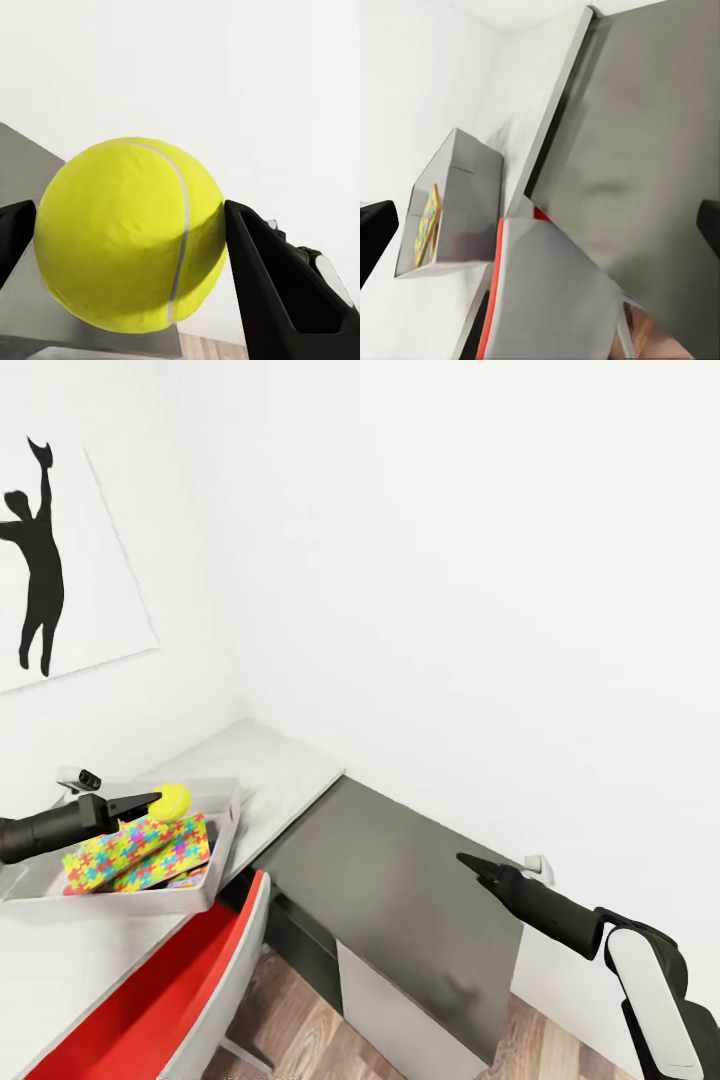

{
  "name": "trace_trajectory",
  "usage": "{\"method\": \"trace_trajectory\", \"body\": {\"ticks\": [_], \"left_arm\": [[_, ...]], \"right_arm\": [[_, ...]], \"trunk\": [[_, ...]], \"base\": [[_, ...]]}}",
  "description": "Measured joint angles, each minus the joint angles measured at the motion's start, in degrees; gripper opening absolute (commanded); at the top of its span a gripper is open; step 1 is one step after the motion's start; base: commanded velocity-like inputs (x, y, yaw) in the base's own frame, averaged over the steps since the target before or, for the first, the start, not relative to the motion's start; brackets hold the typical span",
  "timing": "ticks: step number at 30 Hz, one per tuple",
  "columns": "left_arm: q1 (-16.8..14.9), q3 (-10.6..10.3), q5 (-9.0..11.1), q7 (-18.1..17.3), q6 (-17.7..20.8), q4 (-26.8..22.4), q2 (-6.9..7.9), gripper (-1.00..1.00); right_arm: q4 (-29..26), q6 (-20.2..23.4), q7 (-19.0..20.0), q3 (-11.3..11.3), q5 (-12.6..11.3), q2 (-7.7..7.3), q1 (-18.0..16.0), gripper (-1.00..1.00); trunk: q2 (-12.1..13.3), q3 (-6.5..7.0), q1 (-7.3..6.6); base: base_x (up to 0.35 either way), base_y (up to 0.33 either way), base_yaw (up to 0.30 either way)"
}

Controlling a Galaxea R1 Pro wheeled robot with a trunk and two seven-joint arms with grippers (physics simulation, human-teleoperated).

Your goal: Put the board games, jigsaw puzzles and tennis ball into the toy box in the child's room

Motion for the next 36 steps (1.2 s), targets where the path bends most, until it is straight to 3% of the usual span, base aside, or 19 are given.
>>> {"method": "trace_trajectory", "body": {"ticks": [29, 36], "left_arm": [[0.00, -0.10, 0.00, 0.00, 0.00, 0.00, -0.08, -1.00], [0.13, -0.10, 0.03, -0.01, 0.00, 0.06, -0.09, -1.00]], "right_arm": [[0.01, 0.00, 0.00, 0.00, 0.00, 0.04, -0.01, 1.00], [0.00, -0.01, 0.00, -0.01, -0.01, 0.05, 0.00, 1.00]], "trunk": [[0.00, 0.00, 0.00], [0.00, 0.00, 0.00]], "base": [[0.000, 0.000, 0.286], [0.000, 0.000, 0.094]]}}
